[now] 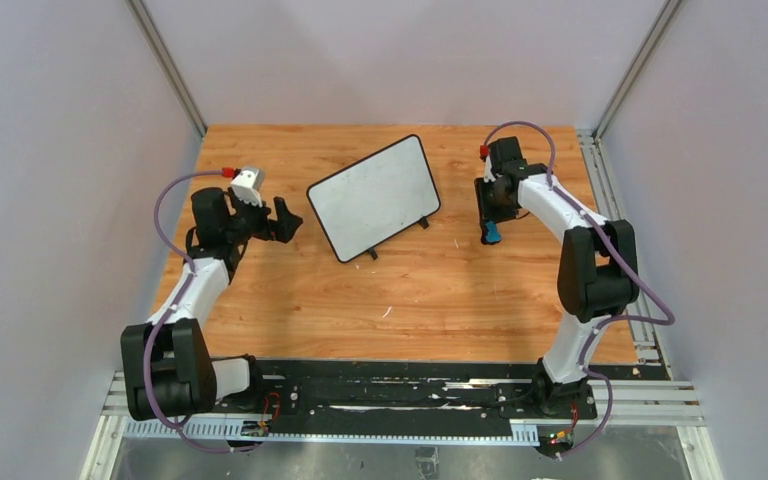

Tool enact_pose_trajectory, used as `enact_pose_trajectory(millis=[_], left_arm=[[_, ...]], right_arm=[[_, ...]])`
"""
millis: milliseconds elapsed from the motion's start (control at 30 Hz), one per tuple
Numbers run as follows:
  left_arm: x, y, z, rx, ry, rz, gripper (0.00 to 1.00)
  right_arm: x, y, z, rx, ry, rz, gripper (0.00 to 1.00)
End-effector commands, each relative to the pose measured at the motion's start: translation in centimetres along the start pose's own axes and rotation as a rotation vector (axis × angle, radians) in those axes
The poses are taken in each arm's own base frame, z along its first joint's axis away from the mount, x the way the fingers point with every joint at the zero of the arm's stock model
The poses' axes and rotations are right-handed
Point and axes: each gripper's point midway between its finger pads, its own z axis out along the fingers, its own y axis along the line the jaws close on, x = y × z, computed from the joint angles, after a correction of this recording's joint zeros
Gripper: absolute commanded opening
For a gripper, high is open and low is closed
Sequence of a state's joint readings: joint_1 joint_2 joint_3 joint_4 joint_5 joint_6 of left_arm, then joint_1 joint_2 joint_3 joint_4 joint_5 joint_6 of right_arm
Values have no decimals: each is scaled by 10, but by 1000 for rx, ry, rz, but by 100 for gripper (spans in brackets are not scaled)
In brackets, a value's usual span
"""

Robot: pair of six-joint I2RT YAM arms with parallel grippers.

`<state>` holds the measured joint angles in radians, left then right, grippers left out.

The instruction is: Erase the whiteboard

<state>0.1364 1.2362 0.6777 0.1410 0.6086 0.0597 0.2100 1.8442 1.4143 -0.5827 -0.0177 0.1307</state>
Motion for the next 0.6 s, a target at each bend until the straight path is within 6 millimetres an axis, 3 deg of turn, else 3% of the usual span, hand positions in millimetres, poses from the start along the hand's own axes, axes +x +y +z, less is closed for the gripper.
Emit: enact_pose_trajectory(millis=[0, 300, 567], left_arm=[[9, 31, -9, -180, 4, 31, 98], [16, 49, -18, -304, -26, 46, 98], [24, 52, -19, -328, -25, 38, 98]], right_arm=[[-7, -4, -13, 43, -91, -12, 38], [-5, -7, -28, 56, -185, 13, 38], [-3, -8, -28, 68, -197, 11, 38]])
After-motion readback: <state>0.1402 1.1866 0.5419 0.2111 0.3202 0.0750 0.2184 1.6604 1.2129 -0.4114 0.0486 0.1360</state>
